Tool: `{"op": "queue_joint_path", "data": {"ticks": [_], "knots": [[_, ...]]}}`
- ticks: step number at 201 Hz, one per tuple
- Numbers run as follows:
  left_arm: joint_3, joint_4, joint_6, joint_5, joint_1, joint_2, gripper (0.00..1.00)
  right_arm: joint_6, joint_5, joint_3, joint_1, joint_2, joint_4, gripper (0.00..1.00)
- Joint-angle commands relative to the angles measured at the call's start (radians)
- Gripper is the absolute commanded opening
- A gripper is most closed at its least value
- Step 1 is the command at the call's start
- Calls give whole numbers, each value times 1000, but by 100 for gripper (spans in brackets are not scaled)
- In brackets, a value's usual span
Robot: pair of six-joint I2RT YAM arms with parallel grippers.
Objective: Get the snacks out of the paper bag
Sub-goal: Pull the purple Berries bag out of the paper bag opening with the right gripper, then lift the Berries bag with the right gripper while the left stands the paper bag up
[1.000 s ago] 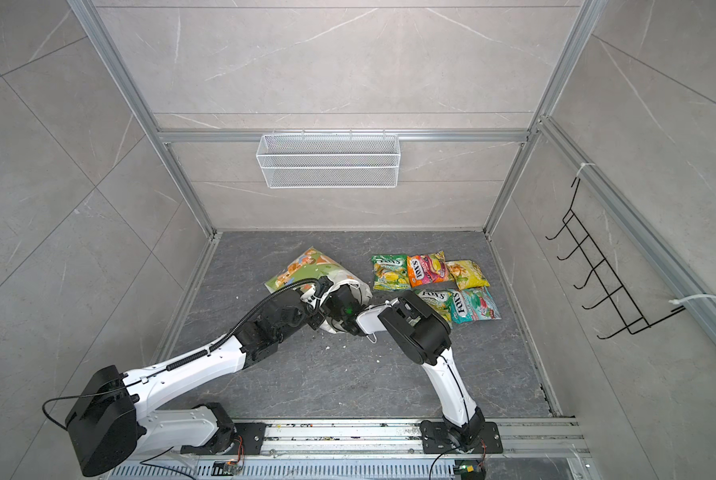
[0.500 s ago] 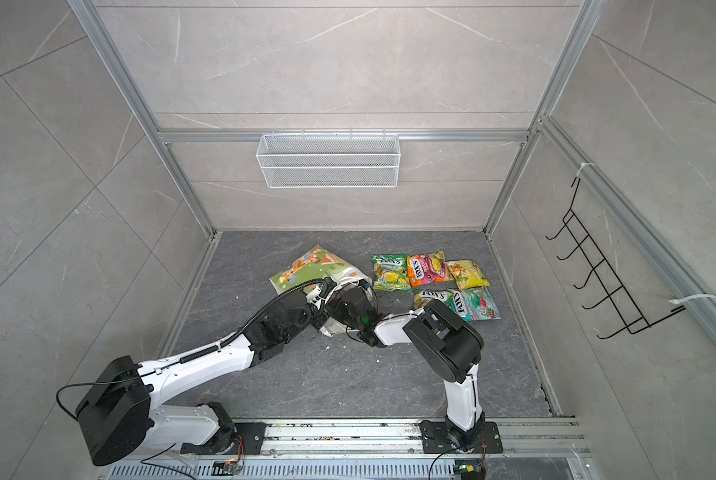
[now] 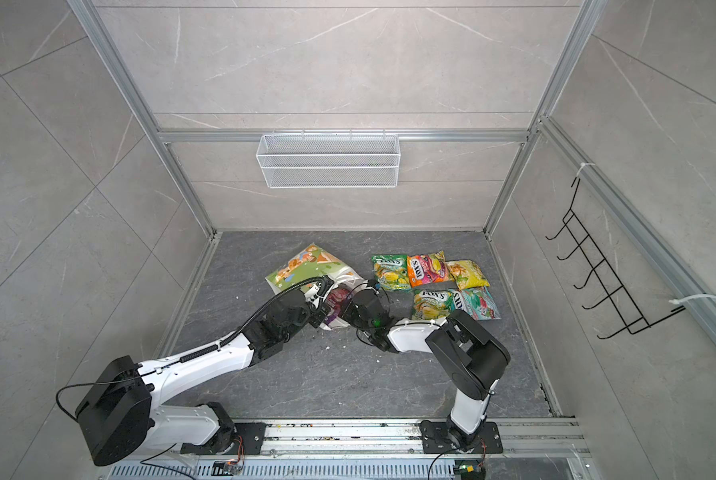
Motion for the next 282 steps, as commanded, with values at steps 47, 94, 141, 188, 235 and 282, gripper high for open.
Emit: {"op": "queue_joint_path", "data": {"ticks": [47, 94, 141, 188, 235, 282], "knots": [[30, 21, -2, 1, 8, -1, 0, 36, -25, 1, -28, 20, -52, 32], [37, 15, 6, 10, 8, -5, 0, 75, -50, 4, -33, 68, -26, 40], [41, 14, 2, 22, 8, -5, 0, 67, -83, 58, -33, 139, 12, 43], [39, 6, 4, 24, 8, -18, 0, 47, -92, 79, -33, 152, 42, 21], [29, 13, -11, 25, 8, -26, 0, -9, -99, 88, -34, 135, 54, 0], [44, 18, -7, 21, 8, -17, 0, -184, -130, 96, -34, 15, 24, 0]]}}
